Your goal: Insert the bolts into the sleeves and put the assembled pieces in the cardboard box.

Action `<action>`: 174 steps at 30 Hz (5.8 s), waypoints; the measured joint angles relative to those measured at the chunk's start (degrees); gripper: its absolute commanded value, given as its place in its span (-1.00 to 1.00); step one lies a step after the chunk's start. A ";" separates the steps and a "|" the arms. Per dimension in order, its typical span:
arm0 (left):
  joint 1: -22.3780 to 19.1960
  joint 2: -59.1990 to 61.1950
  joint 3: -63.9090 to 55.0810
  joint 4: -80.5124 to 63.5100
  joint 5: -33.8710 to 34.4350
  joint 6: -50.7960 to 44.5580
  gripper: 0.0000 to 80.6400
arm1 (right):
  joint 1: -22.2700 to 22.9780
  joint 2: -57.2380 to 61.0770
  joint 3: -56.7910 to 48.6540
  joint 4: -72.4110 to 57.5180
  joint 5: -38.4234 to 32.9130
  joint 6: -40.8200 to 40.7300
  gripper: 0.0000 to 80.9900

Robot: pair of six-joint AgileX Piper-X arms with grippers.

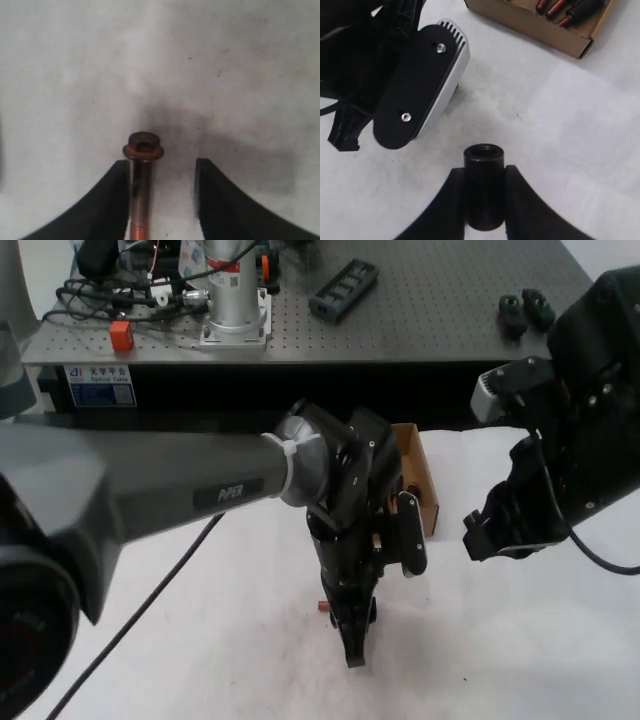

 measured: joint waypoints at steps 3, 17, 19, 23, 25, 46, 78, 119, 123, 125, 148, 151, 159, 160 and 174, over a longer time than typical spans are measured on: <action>0.00 0.75 -0.04 -0.28 -0.79 0.94 -0.60 | 0.00 -0.80 0.00 0.40 -0.02 0.00 -0.98; 0.00 0.73 -0.73 0.28 -1.18 -10.56 -0.99 | 0.00 -1.32 0.00 1.37 -6.01 0.00 -0.98; 0.42 -1.43 -0.73 -2.00 -1.23 -16.89 -0.99 | 0.00 -1.32 0.19 0.05 -8.97 0.51 -0.98; 2.42 -7.58 0.86 -8.76 0.51 -31.61 -0.99 | 0.00 -2.88 4.17 -5.28 -14.97 2.74 -0.98; 5.91 -15.46 6.04 -16.82 4.35 -40.65 -0.99 | 0.00 -3.65 5.86 -6.50 -16.18 3.77 -0.98; 10.72 -32.82 36.36 -73.25 33.54 -79.86 -0.99 | 13.02 -7.93 28.04 -61.95 -12.32 29.61 -0.98; 10.84 -32.82 36.36 -71.54 35.59 -79.86 -0.55 | 12.91 -7.93 28.33 -71.43 -7.04 28.12 -0.98; 10.84 -74.18 62.51 -31.94 2.38 -64.35 -0.98 | 0.86 44.83 -25.25 -34.72 5.38 15.29 -0.69; 10.84 -79.18 66.57 -28.40 -1.02 -66.60 -0.98 | 0.98 44.83 -25.60 -34.47 4.53 15.29 -0.07; 10.84 -81.28 67.92 -27.99 -2.27 -67.89 -0.98 | 0.98 44.83 -25.59 -34.18 4.07 15.29 -0.01; 10.84 -98.51 70.38 -15.33 -10.41 -70.20 -0.98 | 0.87 -11.81 25.20 -46.32 -7.93 12.90 -0.98; 10.84 -98.51 70.38 -15.21 -10.41 -70.38 -0.98 | 0.87 -19.45 34.30 -46.13 -7.50 12.90 -0.98; 10.84 -98.51 70.38 -15.08 -10.41 -70.36 -0.98 | 0.87 -31.87 48.67 -46.04 -7.50 12.90 -0.98; 10.84 -98.51 70.38 -15.08 -10.41 -70.36 -0.98 | 0.87 -31.98 50.14 -46.04 -7.50 12.90 -0.98; 10.84 -98.51 70.38 -15.08 -10.41 -70.36 -0.98 | 0.87 -32.11 57.78 -46.19 -7.50 12.90 -0.98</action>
